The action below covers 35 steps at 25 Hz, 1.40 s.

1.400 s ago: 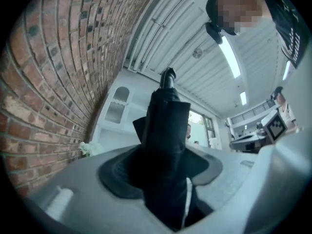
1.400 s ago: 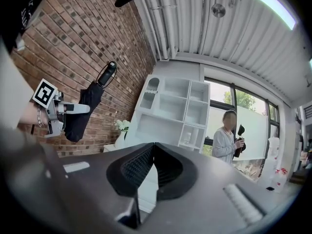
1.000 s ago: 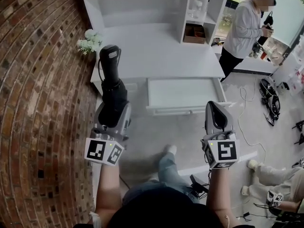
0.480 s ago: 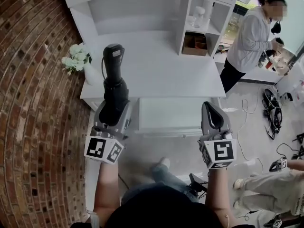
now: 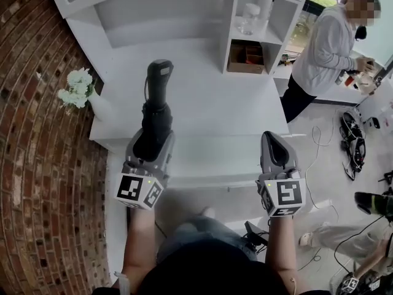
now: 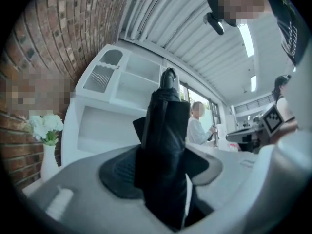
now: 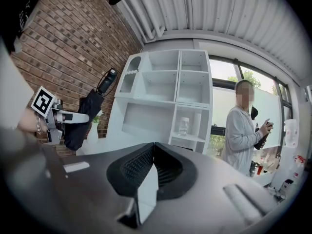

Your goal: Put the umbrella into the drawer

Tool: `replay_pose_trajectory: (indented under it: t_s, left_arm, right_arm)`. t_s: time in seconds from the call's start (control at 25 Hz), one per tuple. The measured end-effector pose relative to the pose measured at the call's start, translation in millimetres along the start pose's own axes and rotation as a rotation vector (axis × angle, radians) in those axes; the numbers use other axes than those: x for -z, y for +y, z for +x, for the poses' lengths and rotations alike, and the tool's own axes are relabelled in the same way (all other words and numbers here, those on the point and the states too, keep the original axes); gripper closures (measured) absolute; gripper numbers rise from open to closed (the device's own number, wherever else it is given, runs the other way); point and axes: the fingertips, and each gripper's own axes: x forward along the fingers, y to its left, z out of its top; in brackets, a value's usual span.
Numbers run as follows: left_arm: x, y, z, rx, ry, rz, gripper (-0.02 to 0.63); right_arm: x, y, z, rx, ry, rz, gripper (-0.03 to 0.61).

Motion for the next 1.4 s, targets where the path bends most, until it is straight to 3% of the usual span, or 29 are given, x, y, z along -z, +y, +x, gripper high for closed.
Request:
replay_pose_trajectory:
  t_s: [0.28, 0.88, 1.4]
  left_arm:
    - [45, -21, 29, 0.084, 0.11, -0.003, 0.379]
    - [161, -73, 62, 0.413, 0.405, 0.08, 0.38]
    - [246, -99, 86, 0.567, 0.615, 0.138, 0.382]
  right_arm:
    - [35, -19, 4, 0.042, 0.076, 0.072, 0.575]
    - [103, -23, -7, 0.205, 0.26, 0.187, 0.574]
    - [142, -32, -19, 0.296, 0.361, 0.23, 0.574]
